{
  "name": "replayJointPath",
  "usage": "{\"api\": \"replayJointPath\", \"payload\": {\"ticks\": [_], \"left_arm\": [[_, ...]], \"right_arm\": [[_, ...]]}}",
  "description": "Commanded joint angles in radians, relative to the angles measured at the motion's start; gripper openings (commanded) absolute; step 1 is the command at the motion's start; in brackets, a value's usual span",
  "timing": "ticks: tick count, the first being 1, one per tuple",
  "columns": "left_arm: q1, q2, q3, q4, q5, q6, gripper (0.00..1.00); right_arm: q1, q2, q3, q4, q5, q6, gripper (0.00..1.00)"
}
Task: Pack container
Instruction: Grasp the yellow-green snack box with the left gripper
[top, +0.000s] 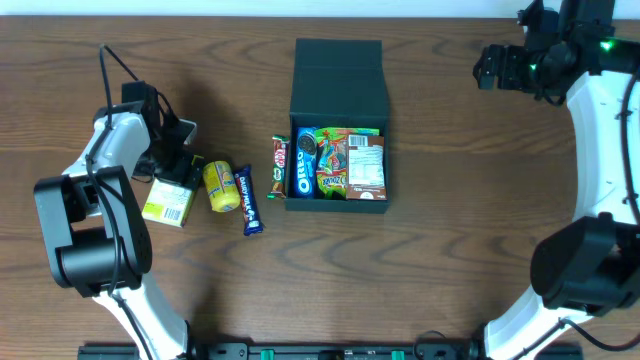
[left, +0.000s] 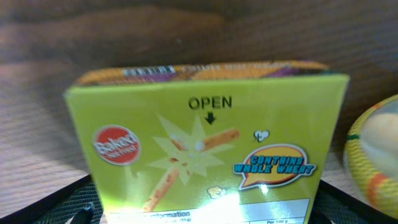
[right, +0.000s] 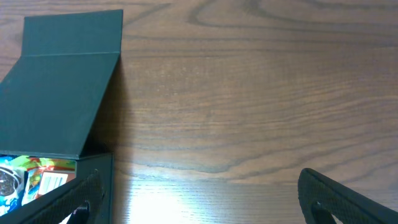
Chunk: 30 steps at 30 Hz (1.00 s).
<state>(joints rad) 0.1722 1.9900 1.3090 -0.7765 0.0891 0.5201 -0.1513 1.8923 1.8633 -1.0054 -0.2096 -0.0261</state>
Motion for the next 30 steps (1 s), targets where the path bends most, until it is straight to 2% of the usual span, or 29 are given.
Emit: {"api": "replayJointPath", "payload": {"ticks": [1, 2, 9, 16, 19, 24, 30], "left_arm": [[0.001, 0.018, -0.011, 0.003, -0.019, -0.012, 1.00], [0.001, 0.018, -0.011, 0.005, -0.019, -0.012, 0.95], [0.001, 0.018, -0.011, 0.013, -0.019, -0.013, 0.86], [0.001, 0.018, -0.010, 0.027, -0.022, -0.014, 0.80], [0.001, 0.018, 0.002, 0.045, -0.045, -0.103, 0.78], [0.001, 0.016, 0.058, 0.038, -0.048, -0.167, 0.78], [0.001, 0.016, 0.213, -0.061, -0.047, -0.243, 0.75]], "right_arm": [[0.003, 0.008, -0.006, 0.000, -0.005, 0.014, 0.99], [0.003, 0.008, -0.006, 0.000, -0.005, 0.014, 0.99], [0.003, 0.008, -0.006, 0.000, -0.005, 0.014, 0.99], [0.003, 0.008, -0.006, 0.000, -0.005, 0.014, 0.99], [0.003, 0.008, -0.006, 0.000, -0.005, 0.014, 0.99], [0.003, 0.008, -0.006, 0.000, -0.004, 0.014, 0.98], [0.003, 0.008, -0.006, 0.000, -0.004, 0.014, 0.99]]}}
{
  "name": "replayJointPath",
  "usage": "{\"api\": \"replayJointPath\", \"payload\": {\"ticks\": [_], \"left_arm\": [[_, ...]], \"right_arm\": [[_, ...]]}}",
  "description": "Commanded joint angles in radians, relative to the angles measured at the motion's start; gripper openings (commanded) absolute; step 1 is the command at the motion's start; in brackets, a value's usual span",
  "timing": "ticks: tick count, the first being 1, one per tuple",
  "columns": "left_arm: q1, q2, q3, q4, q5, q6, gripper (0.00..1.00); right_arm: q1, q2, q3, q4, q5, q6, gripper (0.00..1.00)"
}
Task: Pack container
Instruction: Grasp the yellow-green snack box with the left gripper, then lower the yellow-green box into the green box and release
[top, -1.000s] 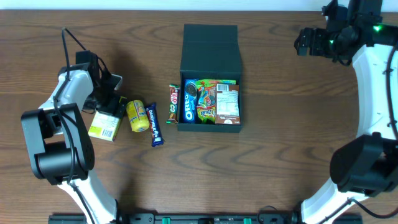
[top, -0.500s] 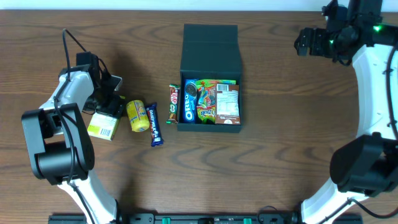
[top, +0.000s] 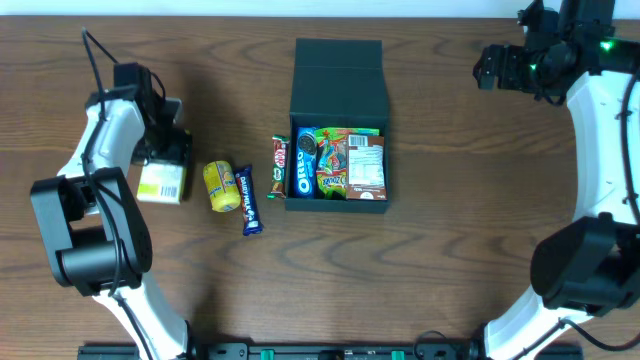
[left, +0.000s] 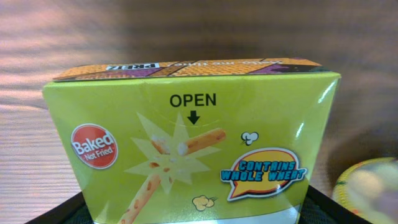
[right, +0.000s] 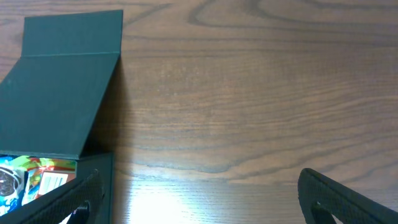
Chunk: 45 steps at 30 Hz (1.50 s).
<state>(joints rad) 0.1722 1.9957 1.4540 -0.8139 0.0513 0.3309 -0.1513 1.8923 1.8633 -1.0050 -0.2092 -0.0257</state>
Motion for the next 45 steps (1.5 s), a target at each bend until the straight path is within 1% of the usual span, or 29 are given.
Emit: {"api": "replayJointPath", "payload": {"ticks": [1, 4, 7, 11, 17, 20, 25, 27, 30, 33, 35, 38, 40, 41, 42, 45], "left_arm": [[0.001, 0.011, 0.096, -0.046, -0.009, -0.066, 0.74], [-0.003, 0.011, 0.160, -0.105, -0.006, -0.077, 0.73], [-0.021, 0.011, 0.205, -0.143, -0.005, -0.085, 0.71], [-0.069, 0.011, 0.253, -0.175, -0.002, -0.087, 0.72], [-0.192, 0.011, 0.308, -0.174, 0.005, -0.128, 0.73], [-0.277, 0.011, 0.330, -0.164, 0.047, -0.156, 0.73], [-0.409, 0.011, 0.333, -0.115, 0.113, -0.285, 0.73], [-0.462, 0.011, 0.333, -0.092, 0.125, -0.337, 0.76], [-0.539, 0.011, 0.334, -0.049, 0.126, -0.408, 0.77], [-0.605, 0.011, 0.335, 0.000, 0.126, -0.499, 0.76], [-0.658, 0.011, 0.337, 0.042, 0.146, -0.579, 0.73], [-0.705, 0.011, 0.337, 0.083, 0.205, -0.673, 0.72], [-0.724, 0.011, 0.337, 0.086, 0.211, -0.719, 0.72], [-0.735, 0.012, 0.337, 0.086, 0.211, -0.746, 0.75], [-0.747, 0.013, 0.337, 0.086, 0.212, -0.784, 0.75], [-0.772, 0.014, 0.337, 0.083, 0.212, -0.834, 0.73]], "right_arm": [[0.003, 0.008, -0.006, 0.000, -0.004, 0.013, 0.99], [0.000, 0.008, -0.006, 0.006, -0.004, 0.013, 0.99], [-0.006, 0.008, -0.006, 0.018, 0.005, 0.013, 0.99], [-0.023, 0.008, -0.006, 0.027, 0.048, 0.009, 0.99], [-0.068, 0.008, -0.016, 0.034, 0.075, 0.008, 0.99], [-0.109, 0.008, -0.040, 0.049, 0.075, 0.009, 0.99], [-0.165, 0.008, -0.119, 0.095, 0.074, 0.010, 0.99], [-0.177, 0.008, -0.156, 0.122, 0.074, 0.010, 0.99], [-0.186, 0.008, -0.199, 0.163, 0.074, 0.010, 0.99], [-0.192, 0.008, -0.215, 0.190, 0.074, 0.010, 0.99], [-0.200, 0.008, -0.216, 0.219, 0.074, 0.010, 0.99], [-0.209, 0.008, -0.216, 0.251, 0.071, 0.010, 0.99], [-0.210, 0.008, -0.216, 0.263, 0.071, 0.010, 0.99], [-0.210, 0.008, -0.216, 0.270, 0.071, 0.010, 0.99], [-0.210, 0.008, -0.216, 0.273, 0.071, 0.010, 0.99], [-0.210, 0.008, -0.216, 0.272, 0.071, 0.010, 0.99]]}}
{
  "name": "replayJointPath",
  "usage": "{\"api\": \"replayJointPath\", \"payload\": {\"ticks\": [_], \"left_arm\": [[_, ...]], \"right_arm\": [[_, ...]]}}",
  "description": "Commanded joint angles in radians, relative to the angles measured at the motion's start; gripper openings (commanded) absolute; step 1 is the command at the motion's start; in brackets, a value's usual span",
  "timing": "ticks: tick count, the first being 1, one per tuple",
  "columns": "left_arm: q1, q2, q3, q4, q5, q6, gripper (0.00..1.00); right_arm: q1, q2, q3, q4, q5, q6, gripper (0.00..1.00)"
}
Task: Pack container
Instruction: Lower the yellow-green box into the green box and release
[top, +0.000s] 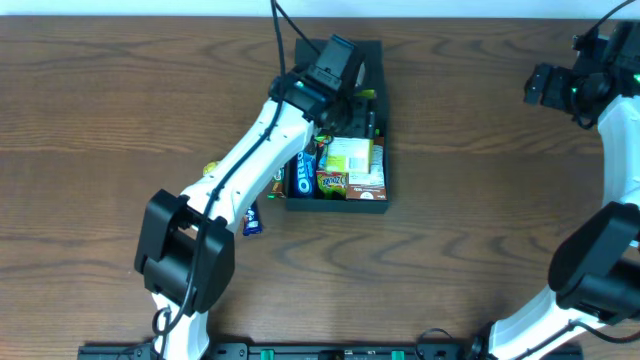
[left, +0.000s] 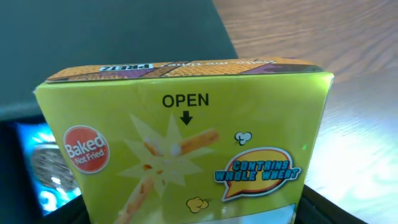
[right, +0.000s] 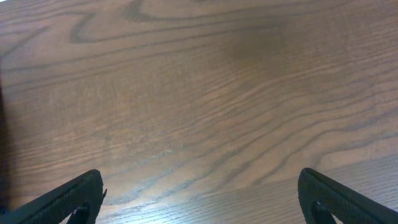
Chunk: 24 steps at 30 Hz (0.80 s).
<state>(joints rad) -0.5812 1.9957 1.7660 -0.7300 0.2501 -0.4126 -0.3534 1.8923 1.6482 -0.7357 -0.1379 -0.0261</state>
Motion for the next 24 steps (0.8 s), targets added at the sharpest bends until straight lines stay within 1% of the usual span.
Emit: {"api": "replayJointPath", "payload": {"ticks": [1, 5, 11, 12, 13, 14, 21, 23, 24], "left_arm": [[-0.027, 0.015, 0.025, -0.002, 0.014, -0.107, 0.73], [-0.060, 0.035, 0.025, -0.008, 0.032, -0.122, 0.73], [-0.054, 0.041, 0.025, -0.026, 0.031, -0.126, 0.75], [-0.054, 0.041, 0.025, -0.026, 0.031, -0.125, 0.79], [-0.054, 0.041, 0.025, -0.025, 0.032, -0.115, 0.90], [-0.054, 0.041, 0.025, -0.025, 0.033, -0.103, 0.96], [-0.051, 0.039, 0.051, -0.002, 0.029, -0.015, 0.96], [-0.046, 0.038, 0.074, -0.008, -0.002, 0.005, 0.97], [-0.037, 0.036, 0.097, -0.026, -0.035, 0.027, 1.00]], "right_arm": [[-0.008, 0.008, -0.001, 0.003, -0.001, 0.010, 0.99], [-0.008, 0.008, -0.001, 0.003, -0.001, 0.010, 0.99], [-0.008, 0.008, -0.001, 0.003, -0.047, 0.010, 0.99], [-0.008, 0.008, -0.001, 0.003, -0.054, 0.011, 0.99], [-0.008, 0.008, -0.001, 0.003, -0.054, 0.011, 0.99], [-0.008, 0.008, -0.001, 0.003, -0.054, 0.011, 0.99], [-0.008, 0.008, -0.001, -0.008, -0.054, 0.011, 0.99], [-0.008, 0.008, -0.001, -0.016, -0.054, 0.011, 0.99], [-0.008, 0.008, -0.001, -0.023, -0.054, 0.010, 0.99]]}}
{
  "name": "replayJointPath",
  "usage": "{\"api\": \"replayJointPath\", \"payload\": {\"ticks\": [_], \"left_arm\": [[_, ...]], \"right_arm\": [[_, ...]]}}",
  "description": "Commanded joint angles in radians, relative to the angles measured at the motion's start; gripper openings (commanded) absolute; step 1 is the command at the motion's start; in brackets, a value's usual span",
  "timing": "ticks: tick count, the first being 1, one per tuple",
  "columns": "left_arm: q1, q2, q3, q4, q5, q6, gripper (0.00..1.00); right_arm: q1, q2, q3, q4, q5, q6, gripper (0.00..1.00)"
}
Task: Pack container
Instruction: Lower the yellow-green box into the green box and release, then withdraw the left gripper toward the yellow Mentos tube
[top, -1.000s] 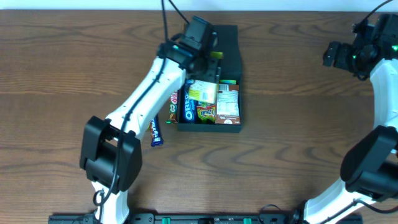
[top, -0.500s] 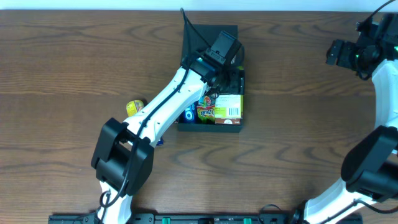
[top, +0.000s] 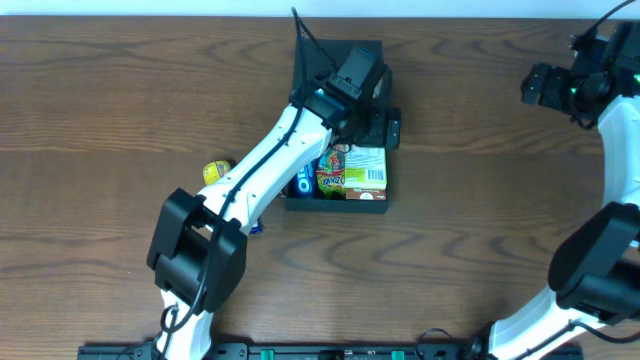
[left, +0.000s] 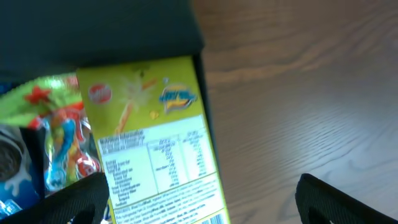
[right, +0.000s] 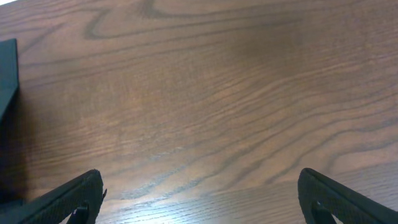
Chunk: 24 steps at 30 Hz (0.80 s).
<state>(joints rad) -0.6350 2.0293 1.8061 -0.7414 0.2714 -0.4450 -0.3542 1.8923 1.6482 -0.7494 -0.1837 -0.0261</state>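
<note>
The yellow-green snack box (left: 149, 143) lies flat, label up, at the right side of the dark green container (top: 340, 207), beside a colourful candy bag (left: 50, 124) and an Oreo pack (top: 303, 185). My left gripper (left: 199, 205) hangs open just above the box, one finger (left: 74, 199) over the packed snacks and the other over the table. In the overhead view the left gripper (top: 375, 122) is above the container's back half. My right gripper (right: 199, 193) stands open over bare table at the far right (top: 545, 85).
A yellow round snack (top: 215, 172) lies left of the container, and a dark blue bar (top: 255, 228) peeks out from under my left arm. The container's lid (left: 93, 31) stands open at the back. Wooden table stretches to the right of the container.
The left gripper held the yellow-green box over the container; now the box lies inside at the right and the gripper is open above it. The right gripper has barely shifted.
The left gripper was at the yellow-green box on the table at the far left. Then it held that box a little further back. Later it held the box over the container, with the right arm moved further right. Now the box rests inside, released.
</note>
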Motion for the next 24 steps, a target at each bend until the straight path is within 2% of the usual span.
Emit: {"api": "replayJointPath", "payload": {"ticks": [1, 2, 3, 4, 5, 6, 10, 16, 19, 24], "left_arm": [[0.028, 0.001, 0.080, -0.035, -0.085, 0.075, 0.95], [0.037, 0.001, 0.101, -0.059, -0.103, 0.087, 0.91], [0.049, 0.001, 0.119, -0.081, -0.111, 0.109, 0.77], [0.063, 0.001, 0.133, -0.107, -0.124, 0.133, 0.48], [0.082, 0.001, 0.143, -0.139, -0.148, 0.158, 0.08], [0.095, 0.001, 0.143, -0.159, -0.175, 0.162, 0.05], [0.171, 0.001, 0.143, -0.275, -0.285, 0.161, 0.05], [0.284, 0.001, 0.143, -0.437, -0.298, 0.154, 0.05], [0.323, 0.001, 0.143, -0.460, -0.298, 0.195, 0.05], [0.342, 0.001, 0.143, -0.483, -0.315, 0.330, 0.05]], "right_arm": [[-0.007, 0.008, -0.001, -0.014, -0.008, 0.010, 0.99], [-0.007, 0.008, -0.001, -0.018, -0.008, 0.010, 0.99], [-0.007, 0.008, -0.001, -0.021, -0.008, 0.010, 0.99], [-0.007, 0.008, -0.001, -0.026, -0.008, 0.010, 0.99], [-0.007, 0.008, -0.001, -0.030, -0.008, 0.011, 0.99], [-0.006, 0.008, -0.001, -0.034, -0.008, 0.010, 0.99], [-0.004, 0.008, -0.001, -0.043, -0.024, 0.010, 0.99], [-0.003, 0.008, -0.001, -0.040, -0.110, 0.010, 0.99], [0.002, 0.008, -0.001, -0.041, -0.114, 0.010, 0.99], [0.021, 0.008, -0.001, -0.055, -0.157, 0.010, 0.99]]}}
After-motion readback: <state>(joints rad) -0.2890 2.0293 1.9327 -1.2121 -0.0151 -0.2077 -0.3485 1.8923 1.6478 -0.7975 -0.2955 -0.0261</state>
